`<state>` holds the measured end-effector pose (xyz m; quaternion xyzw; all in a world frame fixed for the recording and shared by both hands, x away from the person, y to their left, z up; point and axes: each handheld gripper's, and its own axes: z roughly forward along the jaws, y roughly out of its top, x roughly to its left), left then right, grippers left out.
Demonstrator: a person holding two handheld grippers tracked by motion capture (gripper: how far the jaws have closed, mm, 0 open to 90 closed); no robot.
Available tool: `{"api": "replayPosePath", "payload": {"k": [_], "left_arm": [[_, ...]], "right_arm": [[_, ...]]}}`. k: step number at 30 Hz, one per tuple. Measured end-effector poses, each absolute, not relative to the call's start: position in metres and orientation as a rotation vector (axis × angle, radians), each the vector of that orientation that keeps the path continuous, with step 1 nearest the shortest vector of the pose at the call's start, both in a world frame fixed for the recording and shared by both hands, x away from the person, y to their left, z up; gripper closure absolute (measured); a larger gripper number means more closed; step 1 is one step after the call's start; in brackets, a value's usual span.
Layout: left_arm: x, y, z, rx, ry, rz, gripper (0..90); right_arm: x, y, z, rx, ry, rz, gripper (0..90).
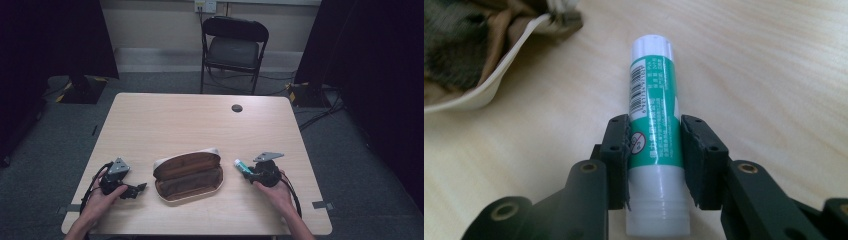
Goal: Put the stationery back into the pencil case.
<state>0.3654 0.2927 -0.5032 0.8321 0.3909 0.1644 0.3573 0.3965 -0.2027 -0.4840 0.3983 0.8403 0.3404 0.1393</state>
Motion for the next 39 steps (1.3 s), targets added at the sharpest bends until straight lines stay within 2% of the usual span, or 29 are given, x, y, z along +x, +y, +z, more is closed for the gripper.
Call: {"api": "replayPosePath", "payload": {"k": [5,9,12,19,39], "left_arm": [[0.365,0.293,-0.503,2.148,1.009,0.425,4.4],[0.366,0.292,-0.504,2.143,1.014,0.427,3.0],[0.367,0.292,-0.503,2.152,1.012,0.43,2.4],[0.367,0.292,-0.503,2.152,1.012,0.43,2.3],[0.367,0.292,-0.503,2.152,1.012,0.43,2.3]], "right_arm": [[0.385,-0.205,-0.485,1.146,2.434,0.988,65.3],[0.386,-0.203,-0.487,1.131,2.425,0.976,59.0],[0.39,-0.199,-0.488,1.13,2.412,0.977,58.6],[0.391,-0.191,-0.488,1.097,2.4,0.947,65.4],[0.388,-0.197,-0.475,1.145,2.385,1.03,66.1]]}}
